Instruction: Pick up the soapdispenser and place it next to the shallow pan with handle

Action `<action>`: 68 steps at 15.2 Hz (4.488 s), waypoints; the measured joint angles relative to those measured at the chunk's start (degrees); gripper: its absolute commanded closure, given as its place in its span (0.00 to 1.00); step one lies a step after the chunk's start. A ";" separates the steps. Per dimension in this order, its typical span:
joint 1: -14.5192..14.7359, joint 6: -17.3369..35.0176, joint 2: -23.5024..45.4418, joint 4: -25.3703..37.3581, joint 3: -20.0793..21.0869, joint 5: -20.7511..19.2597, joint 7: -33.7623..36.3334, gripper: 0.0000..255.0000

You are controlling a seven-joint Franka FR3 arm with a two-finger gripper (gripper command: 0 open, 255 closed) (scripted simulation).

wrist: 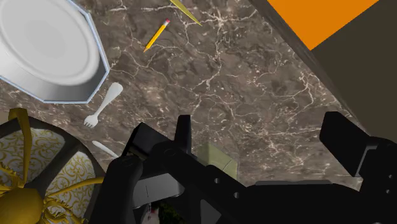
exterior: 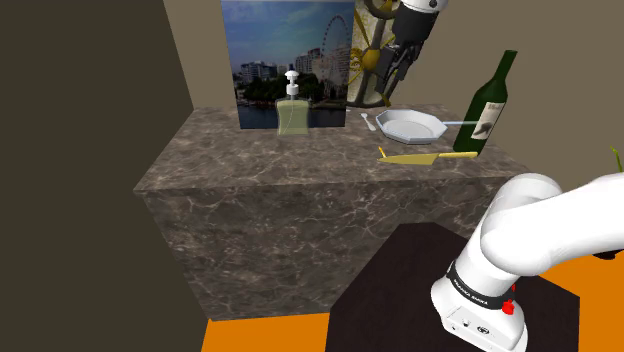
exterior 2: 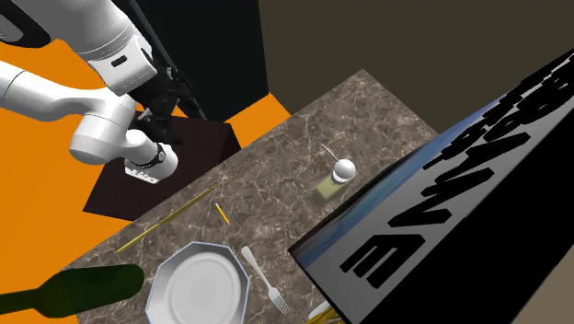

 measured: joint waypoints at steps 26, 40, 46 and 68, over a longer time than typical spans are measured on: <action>2.98 8.43 56.35 40.01 -15.13 18.92 -30.75 0.00; 2.09 11.81 64.26 43.06 -14.29 22.40 -33.81 0.00; 2.07 11.82 64.24 43.09 -14.32 22.39 -33.80 1.00; 1.10 0.80 65.24 55.19 -14.55 22.13 -31.96 1.00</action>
